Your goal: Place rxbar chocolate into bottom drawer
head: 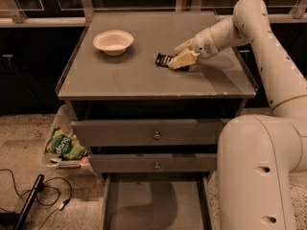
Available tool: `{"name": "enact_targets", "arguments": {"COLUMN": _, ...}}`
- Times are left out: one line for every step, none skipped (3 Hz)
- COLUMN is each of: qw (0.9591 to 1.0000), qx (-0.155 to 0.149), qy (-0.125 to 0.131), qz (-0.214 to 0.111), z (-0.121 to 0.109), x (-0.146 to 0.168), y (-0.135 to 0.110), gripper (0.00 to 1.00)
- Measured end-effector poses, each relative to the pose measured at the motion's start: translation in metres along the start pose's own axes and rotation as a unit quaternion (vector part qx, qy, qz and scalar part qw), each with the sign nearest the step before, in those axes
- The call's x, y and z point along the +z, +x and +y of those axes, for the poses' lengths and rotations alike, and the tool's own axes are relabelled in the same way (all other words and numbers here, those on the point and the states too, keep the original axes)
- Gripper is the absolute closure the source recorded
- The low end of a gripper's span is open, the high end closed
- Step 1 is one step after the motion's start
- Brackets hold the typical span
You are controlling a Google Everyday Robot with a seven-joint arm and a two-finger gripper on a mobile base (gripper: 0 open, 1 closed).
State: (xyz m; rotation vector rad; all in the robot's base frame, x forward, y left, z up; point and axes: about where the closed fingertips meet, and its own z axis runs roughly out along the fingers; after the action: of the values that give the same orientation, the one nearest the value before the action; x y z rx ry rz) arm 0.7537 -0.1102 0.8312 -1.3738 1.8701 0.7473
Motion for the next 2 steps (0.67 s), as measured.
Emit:
{"name": "enact_targets", "arguments": {"qw": 1.0, "qx": 0.0, "qy": 0.0, "qz": 0.0, "z": 0.0, "x": 0.0002, "y": 0.0, "gripper": 1.0}}
{"name": "enact_targets", "arguments": {"qw": 1.0, "qx": 0.0, "qy": -0.001, "qz": 0.0, "z": 0.0001, "x": 0.0012, "y": -0.0003, "gripper": 1.0}}
